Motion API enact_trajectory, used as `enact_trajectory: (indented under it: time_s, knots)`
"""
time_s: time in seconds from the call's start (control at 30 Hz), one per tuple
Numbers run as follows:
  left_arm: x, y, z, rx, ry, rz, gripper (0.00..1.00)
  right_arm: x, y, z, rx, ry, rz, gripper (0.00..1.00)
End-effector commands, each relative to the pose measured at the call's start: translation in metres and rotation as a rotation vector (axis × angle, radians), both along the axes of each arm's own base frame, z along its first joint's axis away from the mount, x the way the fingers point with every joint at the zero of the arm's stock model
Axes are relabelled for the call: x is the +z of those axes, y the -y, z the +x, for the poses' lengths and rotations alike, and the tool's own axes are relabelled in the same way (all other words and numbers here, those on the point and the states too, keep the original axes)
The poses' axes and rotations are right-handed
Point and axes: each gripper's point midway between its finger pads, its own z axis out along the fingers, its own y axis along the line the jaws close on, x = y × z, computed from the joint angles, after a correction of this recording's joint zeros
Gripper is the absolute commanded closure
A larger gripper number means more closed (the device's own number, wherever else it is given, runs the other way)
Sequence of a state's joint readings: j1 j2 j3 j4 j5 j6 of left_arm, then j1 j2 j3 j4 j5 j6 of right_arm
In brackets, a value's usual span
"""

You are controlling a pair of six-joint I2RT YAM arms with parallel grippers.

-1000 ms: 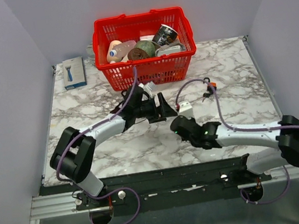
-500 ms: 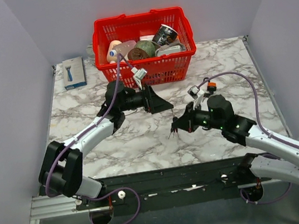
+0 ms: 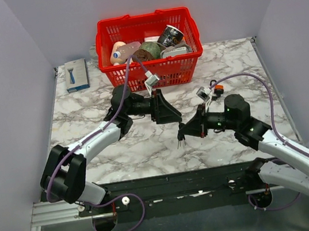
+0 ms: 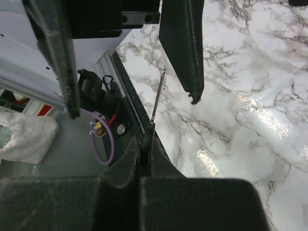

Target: Unlock with the key

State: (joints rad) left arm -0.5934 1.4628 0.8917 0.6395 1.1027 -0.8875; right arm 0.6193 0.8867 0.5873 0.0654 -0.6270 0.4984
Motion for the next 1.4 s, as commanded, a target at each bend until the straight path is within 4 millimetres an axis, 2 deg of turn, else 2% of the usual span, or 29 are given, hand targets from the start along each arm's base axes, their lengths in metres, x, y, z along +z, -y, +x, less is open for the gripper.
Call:
enact_trajectory:
  time_s: [0.0,0.2,0.23,0.27,0.37,0.4,0.43,0.57,0.63,0.67,0.7,0.77,0.8,0.87,0.9,0.93,1.07,1.17,1.37]
  knots:
    - [0.012,0.002,-0.012,-0.076,0.059,-0.062,0.34,0.021,-0.001,-0.006,0.050,0.023,0.075,0.99]
    - [0.007,0.005,-0.011,-0.068,0.039,-0.062,0.62,0.019,-0.002,-0.006,0.064,0.015,0.080,0.99]
    - [0.007,0.005,-0.011,-0.068,0.036,-0.062,0.72,0.019,-0.002,-0.006,0.063,0.015,0.078,0.99]
    - [0.007,0.006,-0.011,-0.065,0.037,-0.063,0.77,0.019,-0.001,-0.005,0.058,0.015,0.078,0.99]
    - [0.004,0.007,-0.013,-0.079,0.029,-0.056,0.81,0.020,0.001,-0.003,0.046,0.020,0.082,0.99]
    - [0.004,0.008,-0.014,-0.080,0.029,-0.056,0.87,0.020,0.001,-0.003,0.042,0.018,0.083,0.99]
    - [0.004,0.008,-0.014,-0.081,0.029,-0.055,1.00,0.021,0.002,-0.002,0.039,0.017,0.084,0.99]
    - [0.008,0.008,-0.010,-0.039,0.040,-0.065,1.00,0.017,0.003,0.001,0.016,0.001,0.080,0.99]
    - [0.002,0.009,0.003,0.041,0.032,-0.032,1.00,0.015,0.004,0.001,0.006,-0.003,0.077,0.90]
    - [0.001,0.009,0.007,0.071,0.047,-0.014,1.00,0.014,0.005,0.002,-0.006,-0.005,0.074,0.85]
    - [-0.012,0.008,0.012,0.101,0.041,0.045,1.00,0.015,0.006,0.001,-0.011,-0.001,0.076,0.70]
    - [-0.013,0.008,0.021,0.158,0.058,0.073,1.00,0.016,0.009,0.002,-0.028,0.008,0.077,0.58]
    - [-0.016,0.007,0.022,0.163,0.050,0.087,1.00,0.017,0.010,0.002,-0.035,0.014,0.078,0.45]
    - [-0.014,0.007,0.022,0.162,0.043,0.083,1.00,0.022,0.014,0.004,-0.061,0.045,0.072,0.36]
    - [-0.013,0.008,0.022,0.159,0.041,0.080,1.00,0.018,0.016,0.004,-0.073,0.031,0.049,0.28]
    - [-0.012,0.008,0.022,0.156,0.037,0.079,1.00,0.025,0.018,0.005,-0.079,0.060,0.049,0.26]
    - [-0.009,0.009,0.018,0.131,0.022,0.064,1.00,0.024,0.018,0.006,-0.077,0.062,0.038,0.23]
    - [-0.005,0.009,0.014,0.111,0.026,0.041,1.00,0.019,0.016,0.007,-0.073,0.042,0.027,0.25]
    - [-0.002,0.009,0.010,0.082,0.022,0.025,1.00,0.022,0.013,0.011,-0.061,0.054,0.031,0.32]
